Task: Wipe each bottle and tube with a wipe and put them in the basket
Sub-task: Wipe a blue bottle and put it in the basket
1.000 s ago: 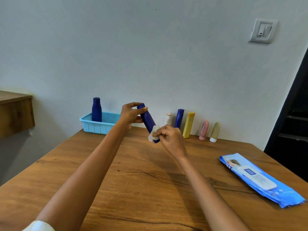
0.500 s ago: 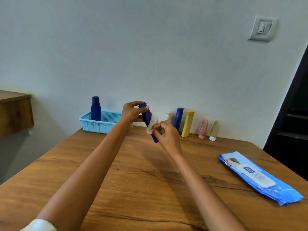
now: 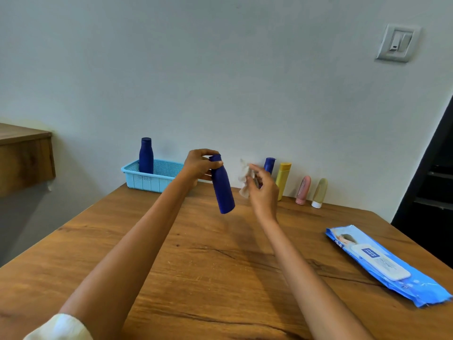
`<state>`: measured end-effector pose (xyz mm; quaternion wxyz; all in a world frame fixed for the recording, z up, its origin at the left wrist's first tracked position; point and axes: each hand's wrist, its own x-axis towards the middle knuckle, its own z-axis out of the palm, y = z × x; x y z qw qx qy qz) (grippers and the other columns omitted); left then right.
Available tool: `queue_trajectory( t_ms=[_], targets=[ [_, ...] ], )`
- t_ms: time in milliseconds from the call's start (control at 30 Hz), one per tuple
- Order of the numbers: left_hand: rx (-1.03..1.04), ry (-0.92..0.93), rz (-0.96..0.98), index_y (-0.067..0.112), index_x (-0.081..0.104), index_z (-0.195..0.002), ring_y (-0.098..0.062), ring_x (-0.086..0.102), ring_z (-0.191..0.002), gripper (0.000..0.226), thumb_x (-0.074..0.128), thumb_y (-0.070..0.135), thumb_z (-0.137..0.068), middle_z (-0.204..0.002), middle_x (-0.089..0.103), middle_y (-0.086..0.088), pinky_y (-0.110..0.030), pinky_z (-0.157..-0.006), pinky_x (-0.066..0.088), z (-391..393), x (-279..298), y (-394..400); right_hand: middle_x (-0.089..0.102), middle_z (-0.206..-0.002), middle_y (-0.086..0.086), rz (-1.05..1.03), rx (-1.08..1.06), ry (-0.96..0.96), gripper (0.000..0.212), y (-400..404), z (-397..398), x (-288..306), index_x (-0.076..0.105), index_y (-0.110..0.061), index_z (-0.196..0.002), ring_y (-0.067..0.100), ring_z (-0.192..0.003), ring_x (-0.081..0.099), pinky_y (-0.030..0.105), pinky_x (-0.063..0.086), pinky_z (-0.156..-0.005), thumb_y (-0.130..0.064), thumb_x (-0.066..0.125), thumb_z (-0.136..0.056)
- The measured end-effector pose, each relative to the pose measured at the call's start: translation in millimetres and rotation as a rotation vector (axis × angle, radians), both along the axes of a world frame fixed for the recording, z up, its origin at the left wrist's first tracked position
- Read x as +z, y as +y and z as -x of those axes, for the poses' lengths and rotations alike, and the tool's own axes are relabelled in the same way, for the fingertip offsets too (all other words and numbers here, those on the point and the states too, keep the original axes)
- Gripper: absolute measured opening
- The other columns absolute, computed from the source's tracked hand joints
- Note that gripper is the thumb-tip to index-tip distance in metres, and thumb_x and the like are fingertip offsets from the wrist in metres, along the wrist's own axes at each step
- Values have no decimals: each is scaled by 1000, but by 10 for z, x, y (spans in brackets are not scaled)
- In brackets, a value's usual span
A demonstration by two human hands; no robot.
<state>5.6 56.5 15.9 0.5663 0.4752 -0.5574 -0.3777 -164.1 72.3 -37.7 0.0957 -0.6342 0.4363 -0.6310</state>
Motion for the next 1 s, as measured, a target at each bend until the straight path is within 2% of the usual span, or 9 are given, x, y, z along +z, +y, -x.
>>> queue_trajectory(
  t_ms=[167,333,400,467,567,667,800,867,1000],
  targets=[
    [-151,-72,8,8,57,-122,-20,66,-78,36,64,5,-86,-98,64,-10,-27,-59,58,210,19,46,68,-104,1,27,-34,71,21,1,-46,-14,68,-9,-109,4,-89,58,0,39,-72,-8,58,-91],
    [-267,-165,120,15,59,-117,-15,66,-87,32,64,6,-86,-101,64,-3,-26,-65,59,237,31,98,65,-94,-9,-50,-8,-37,19,5,1,88,69,-12,-107,-3,-75,55,3,42,-63,-13,55,-93],
    [-316,-182,165,18,59,-116,-13,65,-91,31,64,8,-87,-104,64,0,-26,-67,58,230,40,126,65,-83,-12,-148,89,-119,12,4,34,144,67,-19,-89,-1,-69,56,7,42,-55,-21,55,-93],
    [-349,-182,187,20,60,-116,-10,65,-92,30,64,10,-87,-106,64,2,-25,-67,57,238,60,151,62,-71,-12,-246,188,-192,20,5,76,189,59,-21,-74,1,-64,56,8,41,-50,-27,54,-92],
    [-335,-204,228,21,59,-116,-8,65,-88,30,62,10,-88,-103,64,5,-24,-67,57,257,70,159,60,-63,-12,-335,240,-188,25,-8,130,203,57,-22,-70,2,-64,56,15,43,-55,-33,53,-92],
    [-307,-196,259,21,60,-115,-9,65,-85,29,61,9,-89,-102,66,5,-26,-73,57,226,62,149,57,-52,-20,-307,289,-155,29,13,130,142,57,-25,-67,-7,-54,53,7,39,-50,-37,53,-93],
    [-254,-60,267,26,63,-109,-9,65,-89,27,62,9,-88,-107,66,0,-22,-68,54,101,97,137,66,-73,-16,-357,318,-112,21,-12,136,-40,66,-30,-78,0,-75,60,11,43,-60,-37,53,-93],
    [-222,-54,270,27,63,-109,-11,65,-90,27,62,10,-88,-109,65,-1,-21,-66,54,39,102,118,66,-75,-15,-400,306,-68,21,-29,137,-136,67,-30,-78,3,-78,61,12,43,-61,-34,53,-93],
    [-188,-120,245,18,54,-123,-14,63,-88,40,64,7,-87,-107,63,-8,-26,-74,57,59,22,80,65,-80,-6,-439,151,32,19,-95,146,-222,68,-22,-85,13,-83,60,21,43,-66,-30,53,-94]
  ],
)
